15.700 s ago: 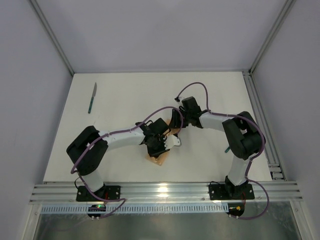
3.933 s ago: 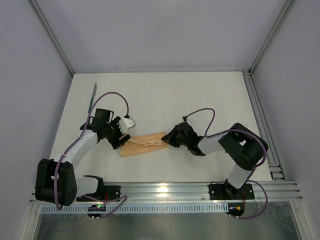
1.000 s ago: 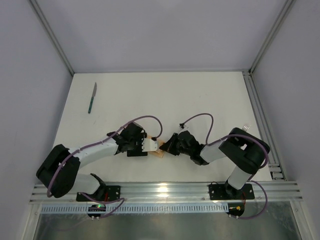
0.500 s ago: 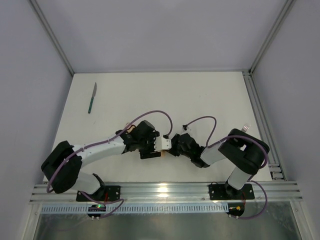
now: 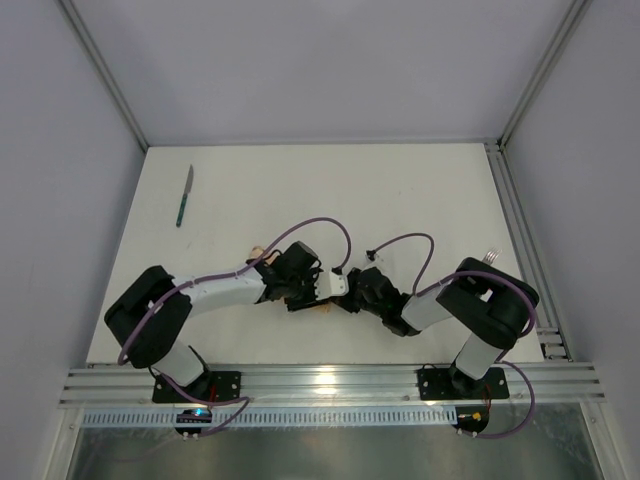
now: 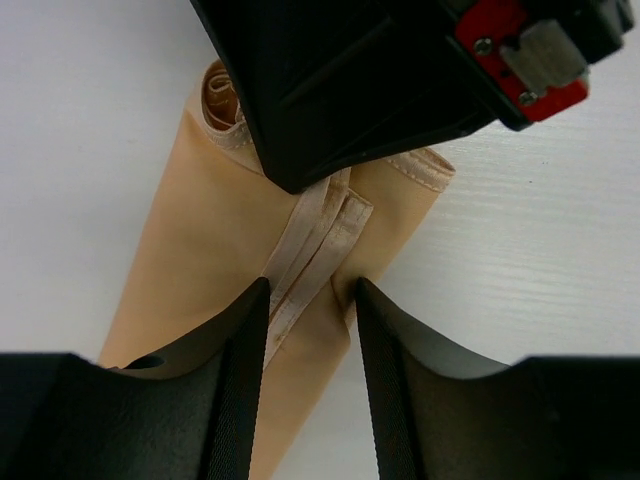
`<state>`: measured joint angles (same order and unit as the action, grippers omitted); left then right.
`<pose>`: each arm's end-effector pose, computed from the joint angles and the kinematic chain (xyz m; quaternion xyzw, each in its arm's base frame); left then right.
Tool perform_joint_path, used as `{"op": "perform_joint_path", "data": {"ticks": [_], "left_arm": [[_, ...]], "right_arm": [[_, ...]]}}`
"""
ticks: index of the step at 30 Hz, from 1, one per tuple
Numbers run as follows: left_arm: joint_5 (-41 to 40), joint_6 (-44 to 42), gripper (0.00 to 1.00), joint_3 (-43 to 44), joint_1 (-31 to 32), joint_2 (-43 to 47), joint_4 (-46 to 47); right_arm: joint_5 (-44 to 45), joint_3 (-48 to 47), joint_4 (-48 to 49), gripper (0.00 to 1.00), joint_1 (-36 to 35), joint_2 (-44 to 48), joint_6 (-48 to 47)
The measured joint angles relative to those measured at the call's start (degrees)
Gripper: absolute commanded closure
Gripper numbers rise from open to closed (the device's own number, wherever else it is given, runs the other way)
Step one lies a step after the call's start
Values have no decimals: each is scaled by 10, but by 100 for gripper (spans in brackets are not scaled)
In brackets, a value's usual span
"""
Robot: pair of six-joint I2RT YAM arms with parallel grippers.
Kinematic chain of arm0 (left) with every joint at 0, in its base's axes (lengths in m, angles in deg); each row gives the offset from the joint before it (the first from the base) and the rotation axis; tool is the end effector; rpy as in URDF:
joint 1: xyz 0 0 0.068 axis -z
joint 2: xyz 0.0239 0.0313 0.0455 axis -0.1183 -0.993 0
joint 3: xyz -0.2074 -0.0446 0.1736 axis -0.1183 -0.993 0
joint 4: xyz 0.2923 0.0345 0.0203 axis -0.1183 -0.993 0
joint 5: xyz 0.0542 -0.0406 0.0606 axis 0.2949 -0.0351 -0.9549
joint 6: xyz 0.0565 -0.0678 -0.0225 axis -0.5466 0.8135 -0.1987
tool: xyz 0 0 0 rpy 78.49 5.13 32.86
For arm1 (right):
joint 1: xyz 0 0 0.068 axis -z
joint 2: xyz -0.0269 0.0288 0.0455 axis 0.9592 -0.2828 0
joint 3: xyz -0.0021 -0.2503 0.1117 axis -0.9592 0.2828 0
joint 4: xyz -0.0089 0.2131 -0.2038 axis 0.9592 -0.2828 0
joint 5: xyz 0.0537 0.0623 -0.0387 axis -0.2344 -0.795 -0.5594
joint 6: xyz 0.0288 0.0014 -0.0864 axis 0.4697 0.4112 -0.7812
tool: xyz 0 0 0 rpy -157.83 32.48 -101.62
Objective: Fold the napkin into a case and place the utensils inside
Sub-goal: Grasp the top corner of the smaller rectangle folded napkin from the folded napkin.
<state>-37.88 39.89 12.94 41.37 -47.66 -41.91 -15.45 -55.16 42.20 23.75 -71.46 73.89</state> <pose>0.2151 -0.2618 0.0997 0.6355 0.7208 -0.1215 0.2485 0.2111 0.2412 0.0470 0.1661 0.8500 0.4153 0.2783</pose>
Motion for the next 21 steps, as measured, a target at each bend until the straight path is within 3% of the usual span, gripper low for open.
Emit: {"op": "perform_joint_path", "data": {"ticks": [7,12,21], "left_arm": [[-5,2,64,12,1,-15,2],[7,3,54,12,1,-13,0],[25,15,61,19,2,2,-4]], "right_arm": [[6,9,14,96,0,0,4],[6,12,18,96,0,0,4],[6,17,27,96,0,0,6]]}}
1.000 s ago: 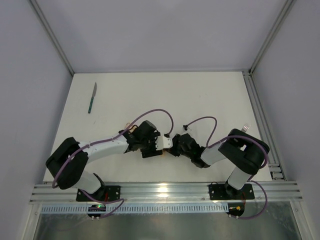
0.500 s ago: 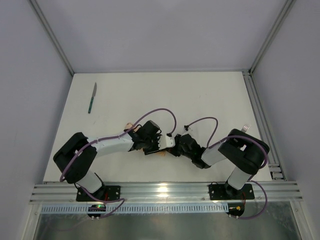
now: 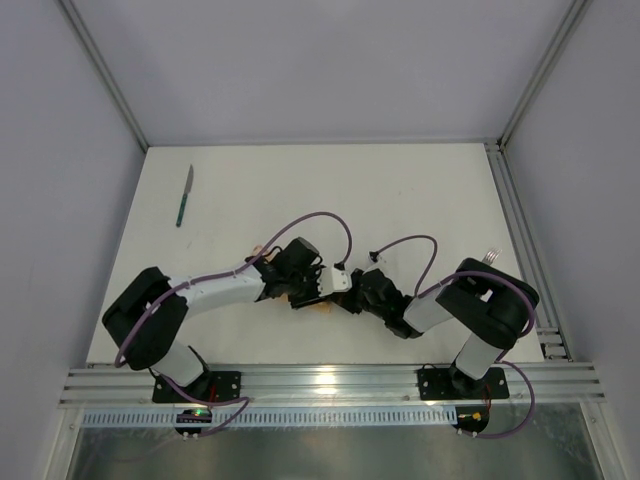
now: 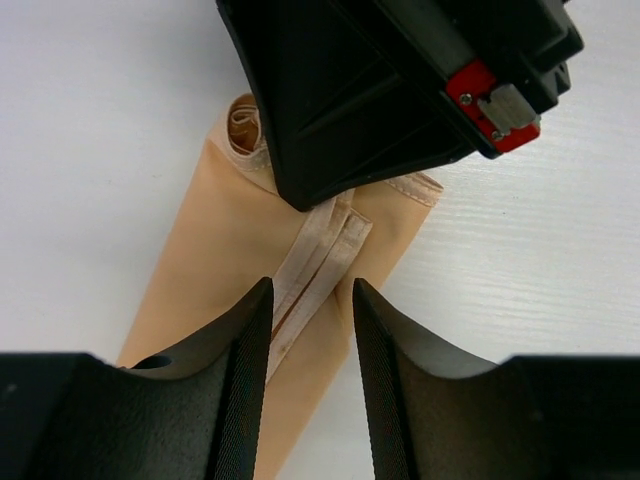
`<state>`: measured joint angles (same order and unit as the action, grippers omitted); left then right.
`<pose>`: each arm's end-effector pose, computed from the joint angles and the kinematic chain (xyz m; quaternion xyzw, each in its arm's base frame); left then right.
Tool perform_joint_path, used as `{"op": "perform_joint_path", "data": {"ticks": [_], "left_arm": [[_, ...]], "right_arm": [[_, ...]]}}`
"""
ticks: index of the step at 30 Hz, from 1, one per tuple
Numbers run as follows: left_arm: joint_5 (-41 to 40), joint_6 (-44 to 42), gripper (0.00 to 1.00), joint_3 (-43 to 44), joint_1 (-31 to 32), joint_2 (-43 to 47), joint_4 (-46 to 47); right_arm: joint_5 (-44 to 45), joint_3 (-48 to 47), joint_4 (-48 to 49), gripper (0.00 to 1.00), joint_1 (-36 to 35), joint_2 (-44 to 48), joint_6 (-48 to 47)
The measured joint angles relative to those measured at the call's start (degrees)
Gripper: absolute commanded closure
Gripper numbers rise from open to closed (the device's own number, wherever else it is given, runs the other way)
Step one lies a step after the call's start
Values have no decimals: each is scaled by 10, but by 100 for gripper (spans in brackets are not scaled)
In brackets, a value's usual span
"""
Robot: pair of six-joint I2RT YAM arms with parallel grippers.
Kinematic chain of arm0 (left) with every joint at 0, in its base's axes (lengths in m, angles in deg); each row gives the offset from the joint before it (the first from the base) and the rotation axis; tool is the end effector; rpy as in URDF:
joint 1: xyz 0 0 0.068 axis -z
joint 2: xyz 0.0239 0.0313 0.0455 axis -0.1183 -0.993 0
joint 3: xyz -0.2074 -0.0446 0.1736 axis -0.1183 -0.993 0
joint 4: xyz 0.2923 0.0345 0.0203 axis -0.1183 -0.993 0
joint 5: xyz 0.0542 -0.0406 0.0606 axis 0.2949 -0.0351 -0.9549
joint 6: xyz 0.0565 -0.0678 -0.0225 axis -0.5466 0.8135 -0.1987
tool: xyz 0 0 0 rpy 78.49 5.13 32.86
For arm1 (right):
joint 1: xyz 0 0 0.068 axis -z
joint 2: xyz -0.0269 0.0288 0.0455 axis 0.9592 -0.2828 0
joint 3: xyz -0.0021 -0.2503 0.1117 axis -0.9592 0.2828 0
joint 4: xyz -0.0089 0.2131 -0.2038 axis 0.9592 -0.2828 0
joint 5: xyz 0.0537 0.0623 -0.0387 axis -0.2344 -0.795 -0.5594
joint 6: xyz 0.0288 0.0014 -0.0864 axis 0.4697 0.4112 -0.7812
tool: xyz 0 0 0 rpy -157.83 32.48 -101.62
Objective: Fold the napkin into a case and place the utensils inside
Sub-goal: Grasp the top corner of the smaller rectangle folded napkin from the folded napkin.
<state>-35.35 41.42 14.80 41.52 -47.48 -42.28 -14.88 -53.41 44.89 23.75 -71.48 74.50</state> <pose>0.2169 -0.2704 0.1115 0.6287 0.7191 -0.1477 0.2566 0.2074 0.2356 0.0451 0.1726 0.8445 0.4206 0.2831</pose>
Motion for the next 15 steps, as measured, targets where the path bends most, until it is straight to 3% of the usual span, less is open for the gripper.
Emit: {"op": "perform_joint_path", "data": {"ticks": [15], "left_arm": [[-22,2,66,28,4,-44,-8]], "right_arm": [[0,10,29,96,0,-9,5]]}}
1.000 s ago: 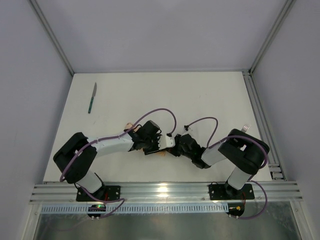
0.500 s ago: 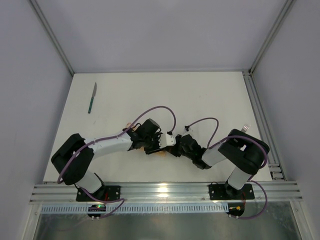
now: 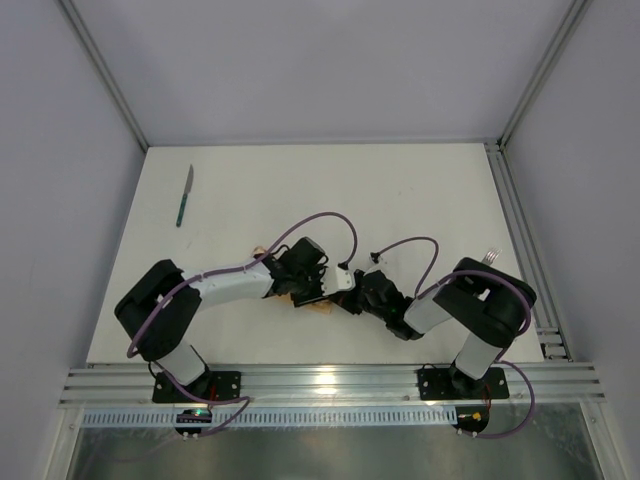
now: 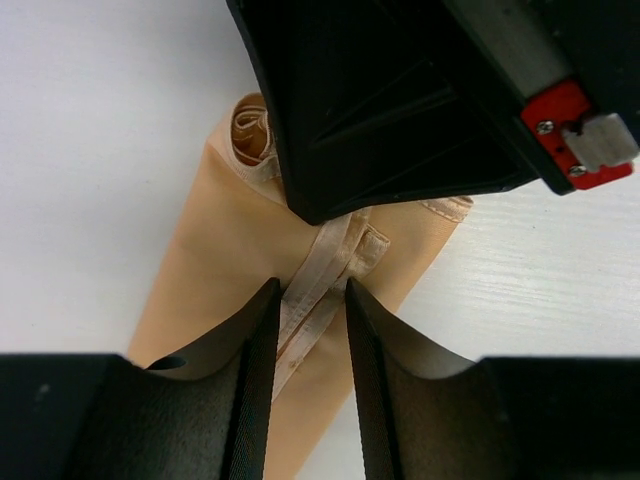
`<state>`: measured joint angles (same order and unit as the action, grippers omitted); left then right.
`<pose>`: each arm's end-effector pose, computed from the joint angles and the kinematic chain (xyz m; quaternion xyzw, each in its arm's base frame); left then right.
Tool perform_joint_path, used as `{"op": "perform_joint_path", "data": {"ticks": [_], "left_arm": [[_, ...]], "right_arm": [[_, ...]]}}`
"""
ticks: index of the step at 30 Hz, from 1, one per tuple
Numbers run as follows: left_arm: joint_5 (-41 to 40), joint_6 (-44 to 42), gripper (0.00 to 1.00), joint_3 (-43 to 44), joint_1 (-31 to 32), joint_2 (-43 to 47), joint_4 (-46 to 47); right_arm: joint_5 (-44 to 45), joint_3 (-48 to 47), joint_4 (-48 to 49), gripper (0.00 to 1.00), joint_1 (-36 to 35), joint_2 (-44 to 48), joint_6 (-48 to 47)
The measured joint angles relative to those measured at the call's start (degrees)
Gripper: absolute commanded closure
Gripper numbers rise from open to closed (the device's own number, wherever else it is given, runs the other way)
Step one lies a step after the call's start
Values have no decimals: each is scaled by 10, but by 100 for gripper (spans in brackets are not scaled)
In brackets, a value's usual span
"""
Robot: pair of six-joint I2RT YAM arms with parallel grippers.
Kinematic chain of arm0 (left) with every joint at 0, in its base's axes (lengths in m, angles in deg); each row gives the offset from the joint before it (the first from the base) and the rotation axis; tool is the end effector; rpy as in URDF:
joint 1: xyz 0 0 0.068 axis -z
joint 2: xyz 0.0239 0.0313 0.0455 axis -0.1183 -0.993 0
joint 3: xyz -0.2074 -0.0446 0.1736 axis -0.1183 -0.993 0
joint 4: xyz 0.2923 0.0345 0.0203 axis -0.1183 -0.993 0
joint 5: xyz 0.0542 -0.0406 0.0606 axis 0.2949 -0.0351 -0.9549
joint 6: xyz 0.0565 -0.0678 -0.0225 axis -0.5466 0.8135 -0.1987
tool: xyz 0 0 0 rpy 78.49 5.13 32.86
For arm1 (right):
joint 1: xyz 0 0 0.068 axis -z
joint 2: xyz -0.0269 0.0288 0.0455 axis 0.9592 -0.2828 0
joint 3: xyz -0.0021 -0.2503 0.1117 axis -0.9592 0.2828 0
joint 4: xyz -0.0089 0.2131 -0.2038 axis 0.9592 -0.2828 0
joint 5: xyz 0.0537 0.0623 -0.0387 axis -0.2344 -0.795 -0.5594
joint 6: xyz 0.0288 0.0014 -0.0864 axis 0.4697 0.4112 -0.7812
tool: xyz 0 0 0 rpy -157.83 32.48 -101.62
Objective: Fold the napkin into a case and place the utensils inside
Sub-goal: Grasp the top corner of the smaller rectangle folded napkin from the folded napkin.
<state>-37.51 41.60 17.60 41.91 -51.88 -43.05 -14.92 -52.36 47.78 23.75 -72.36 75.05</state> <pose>0.2248 -0.2784 0.1005 0.6292 0.7281 -0.1286 0.2397 0.2052 0.2330 0.0427 0.1760 0.8394 0.4285 0.2842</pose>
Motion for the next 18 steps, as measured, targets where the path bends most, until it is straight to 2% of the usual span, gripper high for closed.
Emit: {"op": "perform_joint_path", "data": {"ticks": [2,5,9,16,18], "left_arm": [[0,0,69,0,1,0,-2],[0,0,85,0,1,0,-4],[-2,0,100,1,3,0,-6],[-5,6,100,2,4,0,-8],[-4,11,100,3,4,3,-8]], "right_arm": [[0,0,5,96,0,-3,1],[0,1,11,96,0,-7,4],[0,2,17,96,0,-9,6],[0,3,16,96,0,-8,4],[-2,2,10,89,0,-4,-3]]}}
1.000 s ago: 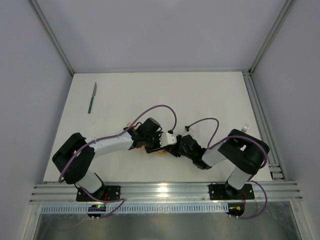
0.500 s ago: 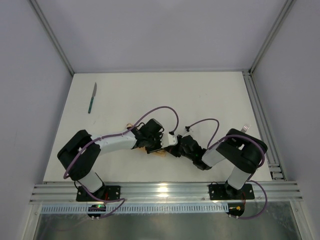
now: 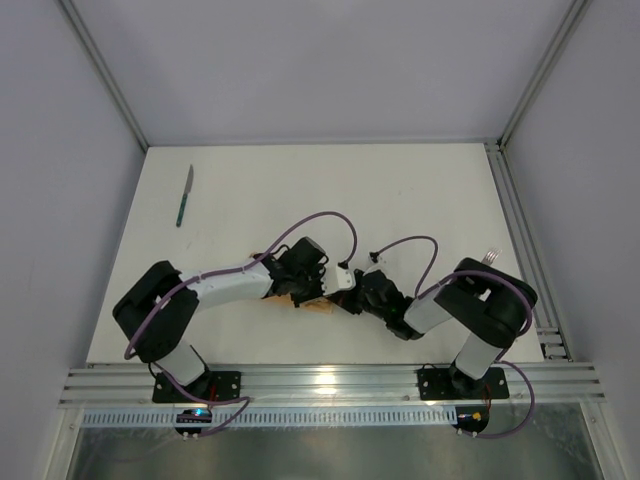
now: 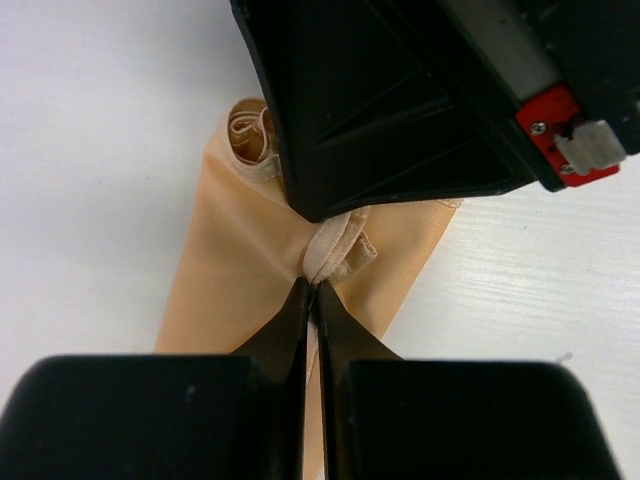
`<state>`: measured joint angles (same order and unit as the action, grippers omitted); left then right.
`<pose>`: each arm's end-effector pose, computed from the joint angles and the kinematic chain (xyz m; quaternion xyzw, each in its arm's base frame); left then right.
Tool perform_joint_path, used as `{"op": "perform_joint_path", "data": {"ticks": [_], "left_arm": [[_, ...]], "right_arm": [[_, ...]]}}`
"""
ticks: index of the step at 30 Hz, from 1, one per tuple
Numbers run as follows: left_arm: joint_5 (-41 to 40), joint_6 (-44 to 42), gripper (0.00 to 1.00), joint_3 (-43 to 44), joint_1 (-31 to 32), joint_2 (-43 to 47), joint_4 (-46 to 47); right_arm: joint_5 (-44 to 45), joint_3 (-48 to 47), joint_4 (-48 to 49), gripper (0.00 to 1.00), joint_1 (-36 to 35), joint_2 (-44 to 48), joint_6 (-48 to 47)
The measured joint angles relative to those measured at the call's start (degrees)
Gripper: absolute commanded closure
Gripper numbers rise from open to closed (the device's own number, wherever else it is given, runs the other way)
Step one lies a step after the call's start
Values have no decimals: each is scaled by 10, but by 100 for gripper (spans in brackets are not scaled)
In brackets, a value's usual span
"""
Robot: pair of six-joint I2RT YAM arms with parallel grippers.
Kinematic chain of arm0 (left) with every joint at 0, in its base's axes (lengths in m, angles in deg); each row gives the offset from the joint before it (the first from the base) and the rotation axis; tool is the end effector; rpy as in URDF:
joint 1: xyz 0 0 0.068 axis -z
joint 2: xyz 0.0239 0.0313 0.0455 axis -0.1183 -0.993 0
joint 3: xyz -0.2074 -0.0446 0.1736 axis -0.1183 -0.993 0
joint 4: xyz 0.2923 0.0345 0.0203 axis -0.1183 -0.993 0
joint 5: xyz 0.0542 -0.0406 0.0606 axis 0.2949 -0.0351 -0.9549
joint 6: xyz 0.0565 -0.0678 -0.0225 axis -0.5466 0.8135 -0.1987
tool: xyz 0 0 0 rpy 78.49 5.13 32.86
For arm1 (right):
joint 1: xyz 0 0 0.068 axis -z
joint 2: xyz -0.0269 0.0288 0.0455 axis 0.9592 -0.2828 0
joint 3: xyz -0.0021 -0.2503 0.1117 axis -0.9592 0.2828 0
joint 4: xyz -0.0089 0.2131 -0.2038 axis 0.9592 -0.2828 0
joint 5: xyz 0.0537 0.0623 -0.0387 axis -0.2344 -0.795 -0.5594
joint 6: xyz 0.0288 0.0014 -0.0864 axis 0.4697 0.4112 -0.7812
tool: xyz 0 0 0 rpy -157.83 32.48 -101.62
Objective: Fold the napkin into a case and place the utensils inside
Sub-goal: Grasp the top corner of the smaller rectangle folded napkin from the folded napkin.
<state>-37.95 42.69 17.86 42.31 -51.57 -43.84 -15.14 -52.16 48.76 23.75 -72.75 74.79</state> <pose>0.2230 -0.2792 0.1027 0.6245 0.7332 -0.1278 0.2369 0.2047 0.2330 0.0422 0.1729 0.8383 0.4313 0.2852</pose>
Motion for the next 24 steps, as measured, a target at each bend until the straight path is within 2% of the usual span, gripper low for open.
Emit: {"op": "perform_joint_path", "data": {"ticks": [5,8,18,20,24], "left_arm": [[0,2,100,0,0,18,-2],[3,1,100,0,0,27,-2],[19,-4,100,-11,0,48,-1],[21,-6,100,-15,0,53,0],[25,-12,100,-19,0,60,0]], "right_arm": [[-12,-7,-56,68,1,41,-43],[-29,-2,-100,61,12,88,-75],[-88,-22,-345,57,67,313,-216],[-103,-23,-396,52,104,364,-254],[-127,-43,-455,56,184,397,-360]]}}
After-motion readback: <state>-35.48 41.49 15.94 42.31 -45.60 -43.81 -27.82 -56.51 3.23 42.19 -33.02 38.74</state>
